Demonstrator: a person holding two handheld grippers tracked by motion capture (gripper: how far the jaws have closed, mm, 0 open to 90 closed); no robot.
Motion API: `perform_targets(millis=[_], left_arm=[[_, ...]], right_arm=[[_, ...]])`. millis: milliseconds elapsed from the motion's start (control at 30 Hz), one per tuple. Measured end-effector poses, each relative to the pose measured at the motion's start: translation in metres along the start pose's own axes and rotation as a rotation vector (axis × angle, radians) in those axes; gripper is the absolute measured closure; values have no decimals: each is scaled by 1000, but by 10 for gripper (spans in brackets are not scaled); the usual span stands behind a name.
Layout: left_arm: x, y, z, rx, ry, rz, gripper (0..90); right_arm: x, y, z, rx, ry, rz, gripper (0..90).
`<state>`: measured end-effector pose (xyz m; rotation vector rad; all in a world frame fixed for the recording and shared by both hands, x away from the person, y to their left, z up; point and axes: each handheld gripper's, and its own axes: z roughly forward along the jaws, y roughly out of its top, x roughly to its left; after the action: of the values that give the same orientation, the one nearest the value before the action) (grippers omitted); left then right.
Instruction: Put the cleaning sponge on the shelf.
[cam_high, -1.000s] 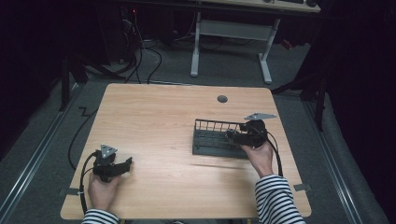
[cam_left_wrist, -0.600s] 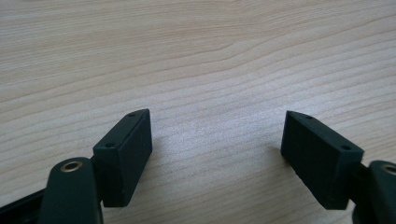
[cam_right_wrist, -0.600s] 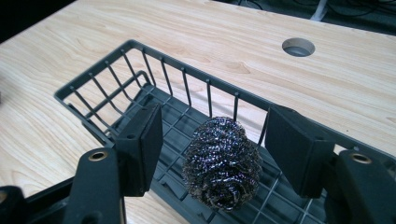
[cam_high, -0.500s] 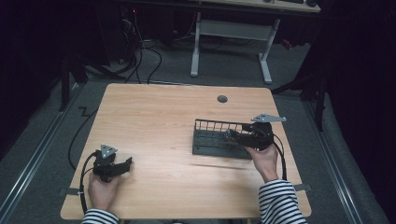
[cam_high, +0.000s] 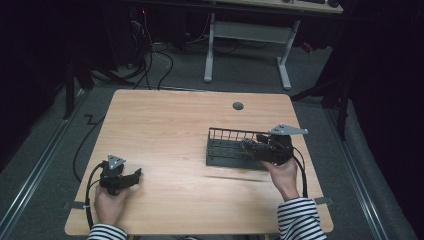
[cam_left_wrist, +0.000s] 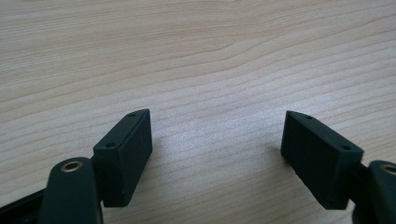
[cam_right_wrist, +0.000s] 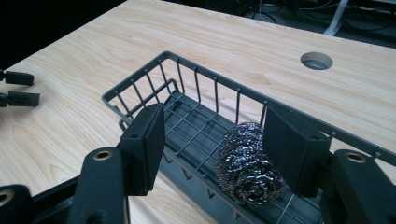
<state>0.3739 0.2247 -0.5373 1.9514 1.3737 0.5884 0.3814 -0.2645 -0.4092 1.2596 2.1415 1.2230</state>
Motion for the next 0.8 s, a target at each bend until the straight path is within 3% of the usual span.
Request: perform_targets(millis=[800], left_arm=[[0,0,0,0,0,0,253]], right_arm=[[33,-6,-13,-57,88,-36,414]])
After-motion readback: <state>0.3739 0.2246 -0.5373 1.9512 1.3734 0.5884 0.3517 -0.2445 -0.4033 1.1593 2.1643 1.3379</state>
